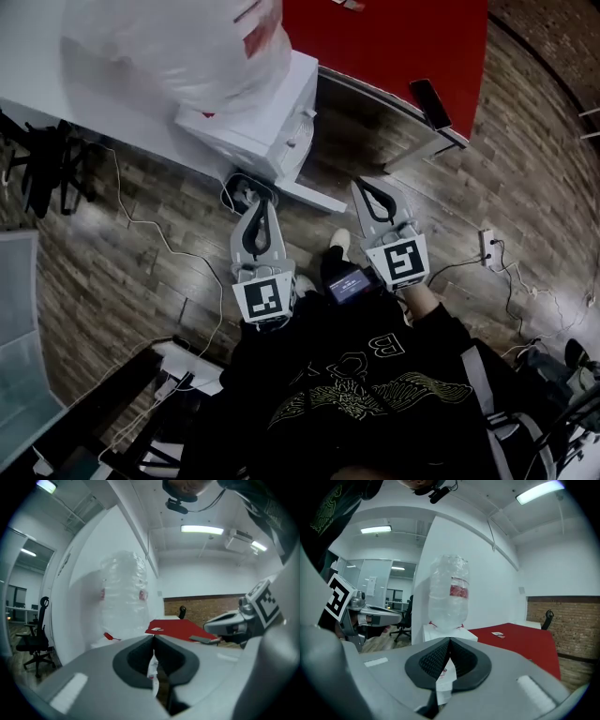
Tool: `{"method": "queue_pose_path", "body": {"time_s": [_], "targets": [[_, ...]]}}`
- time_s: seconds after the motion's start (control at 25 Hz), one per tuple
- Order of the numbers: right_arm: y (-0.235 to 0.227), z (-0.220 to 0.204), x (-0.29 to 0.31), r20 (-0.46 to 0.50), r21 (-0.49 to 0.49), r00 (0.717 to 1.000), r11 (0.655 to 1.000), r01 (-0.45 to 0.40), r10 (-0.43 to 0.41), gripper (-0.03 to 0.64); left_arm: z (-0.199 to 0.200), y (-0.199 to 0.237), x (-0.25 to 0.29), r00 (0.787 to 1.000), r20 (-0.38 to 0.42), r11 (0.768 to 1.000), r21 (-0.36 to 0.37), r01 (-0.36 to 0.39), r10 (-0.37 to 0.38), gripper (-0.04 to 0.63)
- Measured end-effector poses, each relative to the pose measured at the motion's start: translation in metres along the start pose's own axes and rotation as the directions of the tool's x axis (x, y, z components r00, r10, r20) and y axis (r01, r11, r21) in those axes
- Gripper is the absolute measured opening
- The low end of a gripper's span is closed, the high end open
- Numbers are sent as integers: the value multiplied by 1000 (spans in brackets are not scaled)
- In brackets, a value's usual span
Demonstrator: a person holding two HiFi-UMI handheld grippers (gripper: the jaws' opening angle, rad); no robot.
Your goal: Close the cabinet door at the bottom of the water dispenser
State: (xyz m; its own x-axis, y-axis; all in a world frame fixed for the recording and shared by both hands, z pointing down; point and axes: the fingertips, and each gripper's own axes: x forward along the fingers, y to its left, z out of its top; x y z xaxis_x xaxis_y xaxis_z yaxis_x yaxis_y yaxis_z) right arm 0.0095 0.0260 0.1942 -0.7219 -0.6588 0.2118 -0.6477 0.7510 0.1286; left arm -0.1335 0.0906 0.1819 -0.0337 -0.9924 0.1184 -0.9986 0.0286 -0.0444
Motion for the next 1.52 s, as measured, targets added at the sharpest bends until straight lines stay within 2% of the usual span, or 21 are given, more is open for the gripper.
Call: {"method": "queue_pose_path", "body": {"time_s": [0.2,0.32,0.4,0.48,0.56,0.68,0.76,0.88,1.04,1.2,1.44,1.52], "targets": [[-13,-79,35,-102,-8,994,999,-41,40,-3,-53,-17,53,995,-95,1000,9,14,-13,8],[-13,-151,63,-223,31,971,997,-78,83,-3,-100,-25,87,990,-130,998,27,55,-51,8],[-14,-194,83,-264,47,960,995,-87,96,-2,-132,-32,110,989,-126,996,19,86,-83,8],[-11,-237,91,-311,71,944,993,-92,110,-2,-169,-41,124,980,-165,993,8,114,-111,8],[-7,-281,95,-371,83,920,991,-106,129,-2,-210,-49,135,961,-234,989,-9,147,-145,8],[6,-343,93,-457,42,876,988,-151,154,-2,-249,-49,149,959,-233,987,-44,157,-163,8],[20,-383,86,-513,26,841,983,-182,170,-2,-274,-47,147,954,-249,986,-33,162,-165,8],[32,-435,73,-583,34,795,982,-184,169,-2,-310,-53,147,940,-284,981,-12,192,-187,8],[43,-482,67,-641,39,754,987,-153,142,9,-353,-54,152,925,-330,982,-39,186,-188,8],[52,-519,70,-683,43,717,987,-156,143,46,-375,-58,160,914,-359,982,-46,185,-189,8],[69,-549,81,-732,-55,661,953,-297,164,62,-384,-65,170,904,-371,977,-52,207,-212,8],[72,-555,82,-742,-89,653,943,-320,152,69,-383,-68,171,902,-370,974,-59,218,-224,8]]}}
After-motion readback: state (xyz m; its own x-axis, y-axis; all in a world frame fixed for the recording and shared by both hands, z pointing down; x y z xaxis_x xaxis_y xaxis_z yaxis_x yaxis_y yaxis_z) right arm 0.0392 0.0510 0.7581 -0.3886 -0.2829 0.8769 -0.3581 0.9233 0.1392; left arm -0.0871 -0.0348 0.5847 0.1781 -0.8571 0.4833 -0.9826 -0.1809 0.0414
